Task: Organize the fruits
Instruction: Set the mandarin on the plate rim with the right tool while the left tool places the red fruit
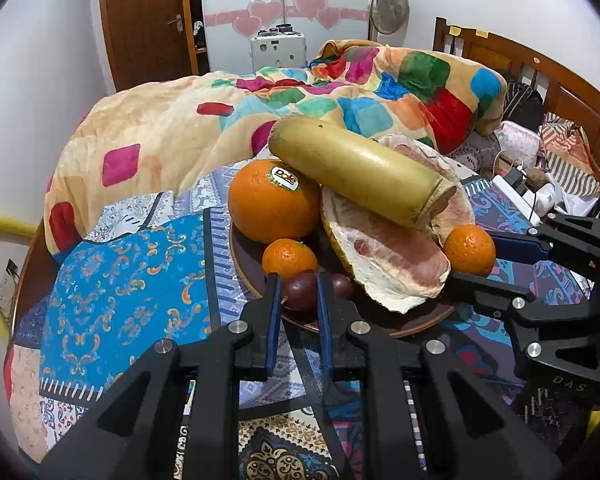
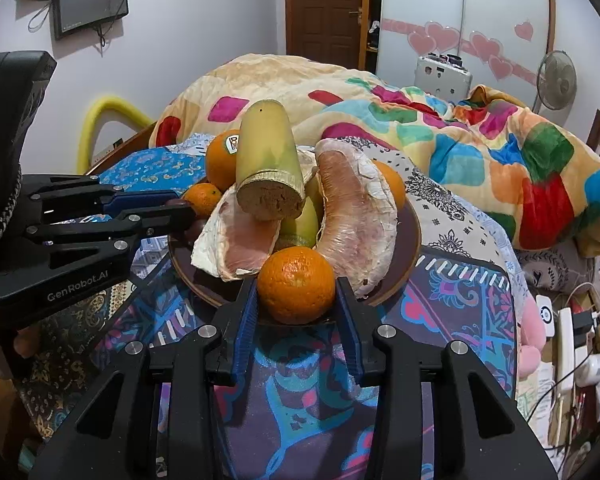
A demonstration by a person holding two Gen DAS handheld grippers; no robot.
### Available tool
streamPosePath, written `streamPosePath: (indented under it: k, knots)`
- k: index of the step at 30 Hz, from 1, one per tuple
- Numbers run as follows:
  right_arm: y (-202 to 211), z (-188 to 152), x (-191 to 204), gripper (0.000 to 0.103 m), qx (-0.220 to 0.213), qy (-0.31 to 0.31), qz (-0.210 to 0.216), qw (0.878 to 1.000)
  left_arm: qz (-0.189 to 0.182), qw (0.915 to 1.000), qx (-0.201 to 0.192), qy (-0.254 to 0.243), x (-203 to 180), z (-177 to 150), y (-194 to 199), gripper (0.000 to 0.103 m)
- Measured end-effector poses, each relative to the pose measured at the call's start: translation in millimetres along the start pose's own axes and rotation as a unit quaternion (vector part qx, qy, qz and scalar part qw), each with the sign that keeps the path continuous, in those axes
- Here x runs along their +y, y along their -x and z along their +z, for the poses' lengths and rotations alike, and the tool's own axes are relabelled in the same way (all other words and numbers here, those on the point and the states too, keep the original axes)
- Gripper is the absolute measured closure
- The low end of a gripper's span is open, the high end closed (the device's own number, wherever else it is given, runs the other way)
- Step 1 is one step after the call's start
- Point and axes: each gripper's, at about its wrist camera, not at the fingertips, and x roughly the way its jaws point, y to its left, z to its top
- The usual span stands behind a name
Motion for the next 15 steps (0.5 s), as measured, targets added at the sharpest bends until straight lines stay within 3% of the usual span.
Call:
streamPosePath:
  k: [3,6,15]
  knots:
    - [-1,1,1,0.063,0.002,0.003,0.001,1.0,-0.001,1.0,0.001,0.003,0,0,0,0.085]
    - [0,0,1,0.059,0.003,0.002,0.001,1.0,0.009,0.9999,-0.001,0.006,2,-1,0,0.075]
    - [9,-3,-5,0.058,-0.001,-0.015,0.003,1.0,0.0,0.9999,-0.015,0.007,6,-9,20,0.069]
